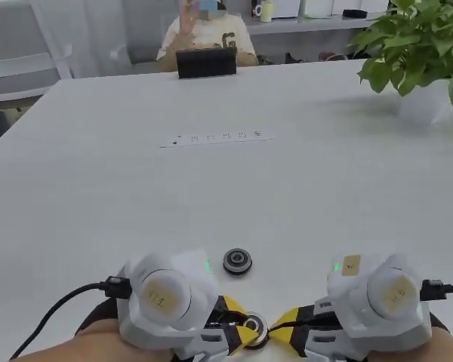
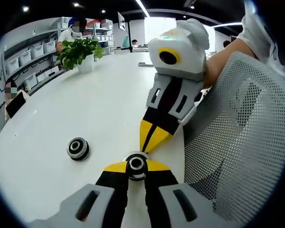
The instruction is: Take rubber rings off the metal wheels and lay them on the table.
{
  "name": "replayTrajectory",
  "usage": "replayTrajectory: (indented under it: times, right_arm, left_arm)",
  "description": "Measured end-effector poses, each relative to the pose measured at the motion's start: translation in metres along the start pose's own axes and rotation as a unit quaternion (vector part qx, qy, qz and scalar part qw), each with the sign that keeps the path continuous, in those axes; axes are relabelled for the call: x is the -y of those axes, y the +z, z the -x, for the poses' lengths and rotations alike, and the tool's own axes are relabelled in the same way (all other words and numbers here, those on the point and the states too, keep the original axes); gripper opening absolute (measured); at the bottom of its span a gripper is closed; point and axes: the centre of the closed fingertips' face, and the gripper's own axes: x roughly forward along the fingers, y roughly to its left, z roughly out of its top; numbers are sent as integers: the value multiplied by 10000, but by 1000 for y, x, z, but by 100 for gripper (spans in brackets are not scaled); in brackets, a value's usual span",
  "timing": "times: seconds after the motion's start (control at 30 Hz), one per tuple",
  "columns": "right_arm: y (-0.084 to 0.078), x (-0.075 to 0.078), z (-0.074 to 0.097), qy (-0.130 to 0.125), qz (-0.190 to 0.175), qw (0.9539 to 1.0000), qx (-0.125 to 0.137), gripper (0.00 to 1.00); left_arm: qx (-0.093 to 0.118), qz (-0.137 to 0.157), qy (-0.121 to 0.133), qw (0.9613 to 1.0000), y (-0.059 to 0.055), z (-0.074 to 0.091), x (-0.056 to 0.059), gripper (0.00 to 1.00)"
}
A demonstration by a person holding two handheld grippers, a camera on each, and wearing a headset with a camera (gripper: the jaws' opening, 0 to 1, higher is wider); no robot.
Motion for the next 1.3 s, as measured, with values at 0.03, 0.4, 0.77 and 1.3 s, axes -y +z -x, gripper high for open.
replayTrajectory:
  times: [0.03,0.4,0.77,1.3]
  right_arm:
    - [1,2,1,13,-256,9996,90,0]
    - [10,2,3,156,-960,9943,428,0]
    - [14,-2,4,229,-1051,9925,574,0]
    - [18,-9,3,361,-856,9938,614,0]
  left_arm:
    - [-2,-2,1,10000,0,0,0,7]
    - [-11,-22,12,10000,0,0,0,7]
    - [-31,6,36,10000,0,0,0,7]
    - [-83,6,27,10000,0,0,1,6]
